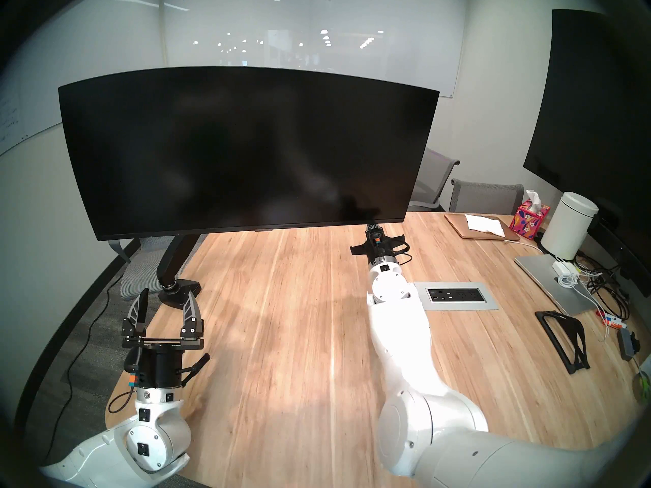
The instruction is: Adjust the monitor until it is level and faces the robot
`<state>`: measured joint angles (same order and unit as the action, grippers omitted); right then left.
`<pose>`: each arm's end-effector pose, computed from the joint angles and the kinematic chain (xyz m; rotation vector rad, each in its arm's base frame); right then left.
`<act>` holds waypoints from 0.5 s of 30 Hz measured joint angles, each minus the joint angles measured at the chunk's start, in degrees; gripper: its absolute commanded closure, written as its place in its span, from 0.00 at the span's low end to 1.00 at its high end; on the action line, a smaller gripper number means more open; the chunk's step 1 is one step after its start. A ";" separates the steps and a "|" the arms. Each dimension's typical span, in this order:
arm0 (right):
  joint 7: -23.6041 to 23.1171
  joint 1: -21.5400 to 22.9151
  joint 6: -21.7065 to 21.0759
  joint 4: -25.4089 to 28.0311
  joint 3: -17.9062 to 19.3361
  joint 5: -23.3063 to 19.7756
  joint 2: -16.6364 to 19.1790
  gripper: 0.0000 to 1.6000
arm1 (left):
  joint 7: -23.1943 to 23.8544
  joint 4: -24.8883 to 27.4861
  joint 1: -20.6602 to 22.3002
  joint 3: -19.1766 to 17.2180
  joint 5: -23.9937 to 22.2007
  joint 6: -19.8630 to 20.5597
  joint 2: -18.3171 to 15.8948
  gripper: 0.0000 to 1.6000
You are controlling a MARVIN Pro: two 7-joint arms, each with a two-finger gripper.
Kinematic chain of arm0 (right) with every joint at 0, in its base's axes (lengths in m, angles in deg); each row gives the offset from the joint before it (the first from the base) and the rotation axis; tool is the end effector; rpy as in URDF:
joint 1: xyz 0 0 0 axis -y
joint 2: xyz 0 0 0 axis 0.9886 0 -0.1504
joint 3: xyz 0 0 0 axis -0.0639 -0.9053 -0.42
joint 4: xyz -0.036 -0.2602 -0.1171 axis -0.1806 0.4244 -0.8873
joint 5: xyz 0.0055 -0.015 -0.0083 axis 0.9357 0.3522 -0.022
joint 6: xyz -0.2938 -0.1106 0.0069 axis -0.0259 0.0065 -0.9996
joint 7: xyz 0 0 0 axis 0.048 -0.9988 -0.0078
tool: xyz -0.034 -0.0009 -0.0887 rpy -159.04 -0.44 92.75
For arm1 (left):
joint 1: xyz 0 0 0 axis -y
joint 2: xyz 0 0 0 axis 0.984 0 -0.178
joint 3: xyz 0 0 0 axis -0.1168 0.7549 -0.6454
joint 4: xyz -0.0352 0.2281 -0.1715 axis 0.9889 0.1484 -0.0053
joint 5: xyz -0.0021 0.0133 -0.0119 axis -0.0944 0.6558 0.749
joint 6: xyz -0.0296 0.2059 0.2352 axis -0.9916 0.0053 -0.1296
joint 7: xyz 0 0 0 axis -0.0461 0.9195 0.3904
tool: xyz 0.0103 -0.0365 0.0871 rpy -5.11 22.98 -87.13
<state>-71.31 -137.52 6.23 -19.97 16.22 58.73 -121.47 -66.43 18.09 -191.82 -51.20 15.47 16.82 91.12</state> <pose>0.5718 0.0043 -0.2736 1.7838 0.3559 2.2717 0.2534 0.0360 -0.2919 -1.4544 -0.0942 -2.7335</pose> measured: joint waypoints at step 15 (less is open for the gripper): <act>1.57 0.13 0.69 0.16 -0.11 0.70 0.04 1.00 | 0.00 0.00 0.01 0.00 0.00 0.00 0.00 0.00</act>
<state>-69.73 -137.39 6.92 -19.81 16.11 59.43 -121.43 -66.43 18.09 -191.81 -51.20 15.47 16.82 91.12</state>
